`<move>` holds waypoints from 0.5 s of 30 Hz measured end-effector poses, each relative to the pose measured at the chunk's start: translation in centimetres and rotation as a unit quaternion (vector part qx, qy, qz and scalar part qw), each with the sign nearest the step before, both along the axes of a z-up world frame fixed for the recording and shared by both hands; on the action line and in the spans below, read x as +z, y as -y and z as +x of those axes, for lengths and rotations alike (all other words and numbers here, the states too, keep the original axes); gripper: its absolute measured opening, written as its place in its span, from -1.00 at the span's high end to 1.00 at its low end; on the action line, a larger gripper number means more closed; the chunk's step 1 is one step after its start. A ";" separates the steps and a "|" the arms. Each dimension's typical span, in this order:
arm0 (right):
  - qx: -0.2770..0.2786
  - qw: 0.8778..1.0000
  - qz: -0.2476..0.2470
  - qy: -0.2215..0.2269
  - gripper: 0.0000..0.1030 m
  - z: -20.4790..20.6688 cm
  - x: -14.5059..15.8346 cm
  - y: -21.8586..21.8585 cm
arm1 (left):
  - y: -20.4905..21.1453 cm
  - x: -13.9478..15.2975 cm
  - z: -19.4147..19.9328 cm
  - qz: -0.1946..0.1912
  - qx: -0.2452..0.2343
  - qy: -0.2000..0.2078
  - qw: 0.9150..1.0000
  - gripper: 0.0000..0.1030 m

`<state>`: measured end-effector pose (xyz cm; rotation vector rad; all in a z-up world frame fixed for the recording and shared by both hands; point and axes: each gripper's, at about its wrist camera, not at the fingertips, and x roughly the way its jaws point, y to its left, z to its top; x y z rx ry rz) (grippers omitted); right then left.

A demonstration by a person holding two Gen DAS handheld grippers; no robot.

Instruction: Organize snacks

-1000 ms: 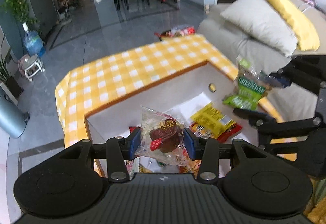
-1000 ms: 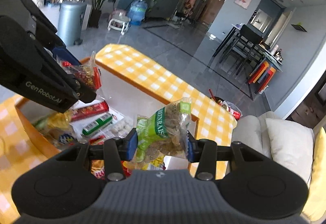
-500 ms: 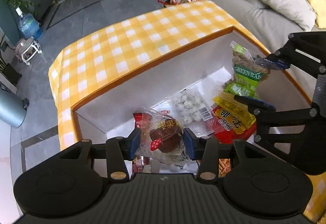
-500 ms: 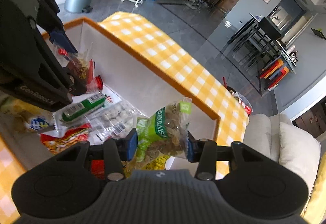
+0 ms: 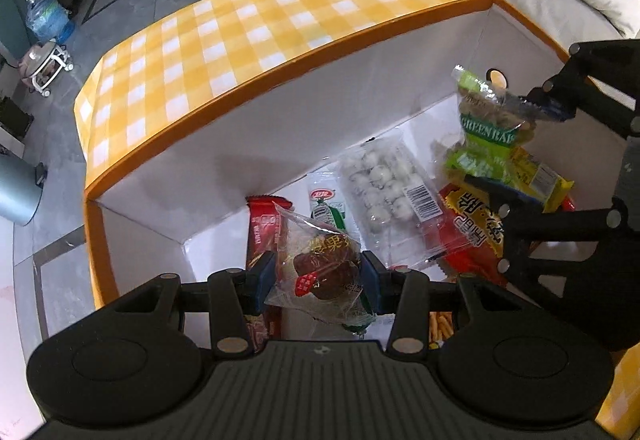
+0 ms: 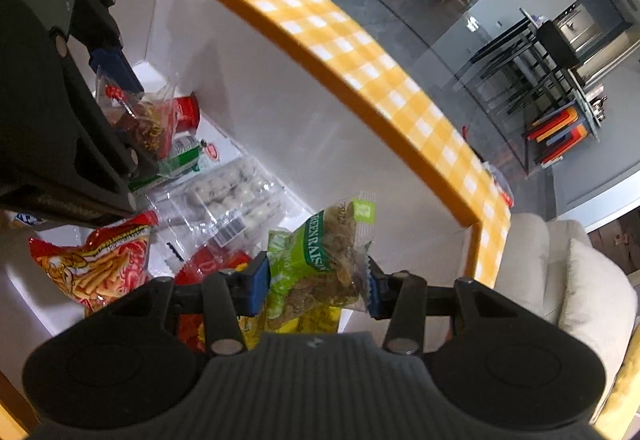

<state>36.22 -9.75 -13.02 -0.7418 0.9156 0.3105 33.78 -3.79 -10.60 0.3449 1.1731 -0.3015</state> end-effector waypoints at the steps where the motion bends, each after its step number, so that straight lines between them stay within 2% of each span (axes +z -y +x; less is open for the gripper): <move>1: -0.001 1.000 0.000 -0.002 0.13 0.0 -0.1 0.0 | 0.1 0.0 0.0 0.001 -0.002 0.000 1.000 0.01; 7: -0.010 1.000 0.005 -0.006 0.12 0.0 0.1 0.3 | 1.0 0.1 -0.1 0.019 -0.015 0.004 1.000 -0.01; 9: -0.010 1.000 0.010 -0.009 0.01 -0.2 0.4 0.4 | 1.1 0.3 -0.3 0.023 -0.014 0.007 1.000 -0.07; 11: -0.008 1.000 0.006 0.000 -0.24 -0.5 0.7 0.5 | 1.1 0.5 -0.4 0.020 -0.016 0.010 1.000 -0.11; 15: -0.003 1.000 0.006 0.008 -0.41 -0.6 1.7 0.6 | 1.2 1.7 -1.0 0.016 -0.021 0.023 0.999 -0.36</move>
